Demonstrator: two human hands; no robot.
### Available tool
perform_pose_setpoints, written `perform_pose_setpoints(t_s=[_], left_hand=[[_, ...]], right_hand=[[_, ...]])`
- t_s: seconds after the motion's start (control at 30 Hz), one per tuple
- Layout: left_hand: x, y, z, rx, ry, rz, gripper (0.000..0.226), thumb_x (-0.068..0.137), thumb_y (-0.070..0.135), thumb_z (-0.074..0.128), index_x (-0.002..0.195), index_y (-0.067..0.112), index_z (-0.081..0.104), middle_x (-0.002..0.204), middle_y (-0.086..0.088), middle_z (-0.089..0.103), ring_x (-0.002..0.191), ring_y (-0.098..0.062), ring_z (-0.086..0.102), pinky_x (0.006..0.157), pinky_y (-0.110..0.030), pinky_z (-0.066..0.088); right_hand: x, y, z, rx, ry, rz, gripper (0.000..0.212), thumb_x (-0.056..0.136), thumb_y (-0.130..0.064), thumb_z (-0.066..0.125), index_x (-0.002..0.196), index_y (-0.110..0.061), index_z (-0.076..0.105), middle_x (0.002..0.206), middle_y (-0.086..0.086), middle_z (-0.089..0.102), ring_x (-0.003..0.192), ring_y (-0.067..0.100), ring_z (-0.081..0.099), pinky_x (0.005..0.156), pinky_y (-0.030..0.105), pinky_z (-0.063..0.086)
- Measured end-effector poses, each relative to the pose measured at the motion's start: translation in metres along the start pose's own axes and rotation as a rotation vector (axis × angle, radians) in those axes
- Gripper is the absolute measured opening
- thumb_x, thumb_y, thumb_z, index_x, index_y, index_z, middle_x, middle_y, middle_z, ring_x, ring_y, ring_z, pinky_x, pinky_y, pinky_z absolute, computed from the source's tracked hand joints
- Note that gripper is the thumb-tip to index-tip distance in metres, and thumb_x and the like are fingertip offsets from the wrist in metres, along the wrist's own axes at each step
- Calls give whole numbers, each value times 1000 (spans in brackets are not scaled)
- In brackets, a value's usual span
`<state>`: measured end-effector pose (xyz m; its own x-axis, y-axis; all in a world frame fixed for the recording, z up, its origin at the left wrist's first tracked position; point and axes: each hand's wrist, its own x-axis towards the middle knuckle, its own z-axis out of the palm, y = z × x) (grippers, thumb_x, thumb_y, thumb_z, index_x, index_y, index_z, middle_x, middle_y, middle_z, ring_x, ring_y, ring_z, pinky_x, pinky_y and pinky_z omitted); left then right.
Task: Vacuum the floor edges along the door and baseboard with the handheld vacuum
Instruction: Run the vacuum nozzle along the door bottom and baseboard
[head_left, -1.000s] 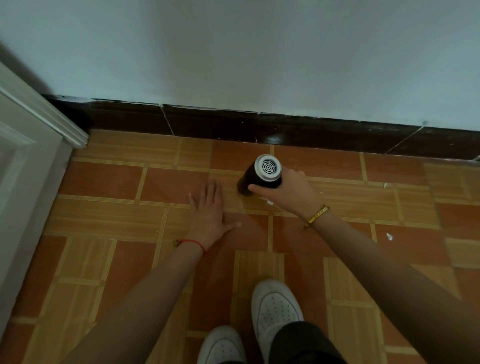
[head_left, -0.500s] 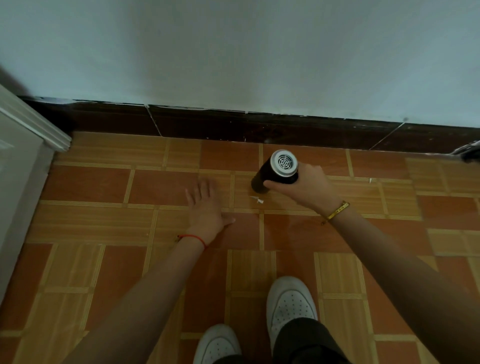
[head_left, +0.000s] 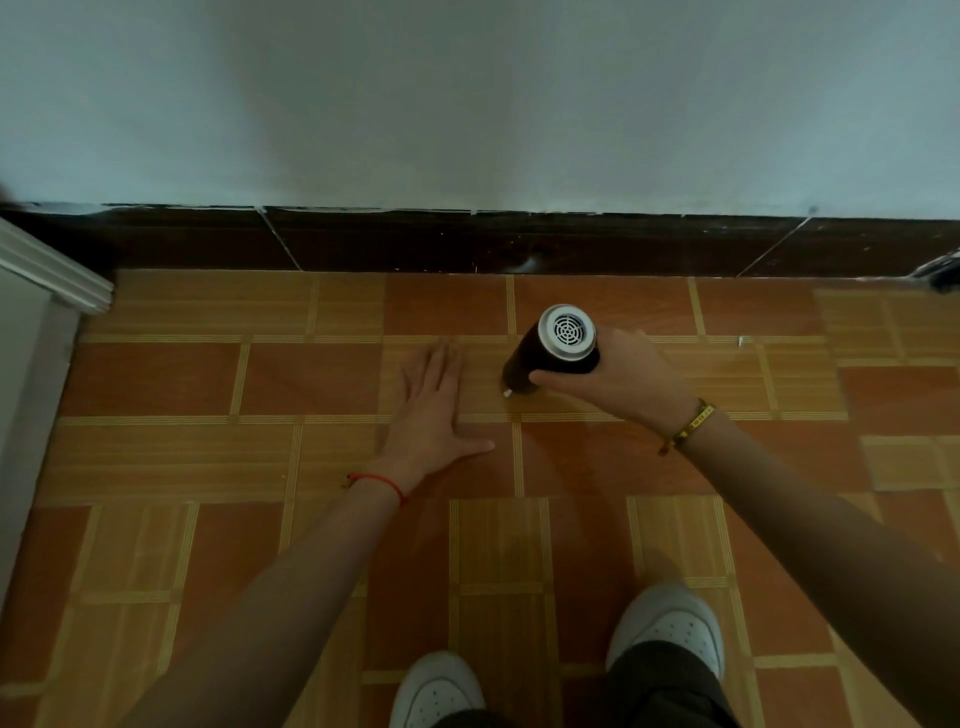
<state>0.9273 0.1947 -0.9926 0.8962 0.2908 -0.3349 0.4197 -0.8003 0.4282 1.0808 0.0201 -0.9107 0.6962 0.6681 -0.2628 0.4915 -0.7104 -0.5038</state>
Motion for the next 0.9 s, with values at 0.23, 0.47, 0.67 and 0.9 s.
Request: perform_pose_setpoints(t_s=[0.23, 0.47, 0.67, 0.9], left_hand=[[10, 7, -1, 22, -4, 14, 122, 70, 62, 76, 158, 17, 5, 166, -3, -13, 152, -25, -13, 122, -50, -7], [23, 14, -4, 57, 11, 18, 123, 70, 63, 75, 158, 17, 3, 166, -4, -12, 152, -24, -14, 121, -49, -9], [36, 29, -1, 76, -23, 39, 122, 72, 60, 75, 158, 16, 0, 166, -4, -13, 152, -23, -16, 118, -47, -13], [43, 51, -2, 205, -197, 1, 131, 75, 66, 69, 154, 11, -19, 162, -8, -27, 150, -27, -23, 120, -57, -8]], right_hand=[[4, 7, -4, 47, -9, 12, 63, 71, -64, 70, 118, -23, 60, 86, -15, 61, 78, 3, 60, 65, 19, 50], [7, 10, 2, 55, 30, 0, 62, 75, -62, 68, 119, -20, 59, 78, -17, 58, 67, 0, 55, 58, 14, 40], [0, 20, 7, 67, 209, -16, 72, 75, -62, 68, 133, -23, 52, 110, -3, 71, 95, 13, 67, 68, 17, 49], [11, 32, 5, 52, 278, 14, 73, 77, -63, 66, 136, -25, 47, 110, 0, 71, 92, 18, 68, 67, 30, 58]])
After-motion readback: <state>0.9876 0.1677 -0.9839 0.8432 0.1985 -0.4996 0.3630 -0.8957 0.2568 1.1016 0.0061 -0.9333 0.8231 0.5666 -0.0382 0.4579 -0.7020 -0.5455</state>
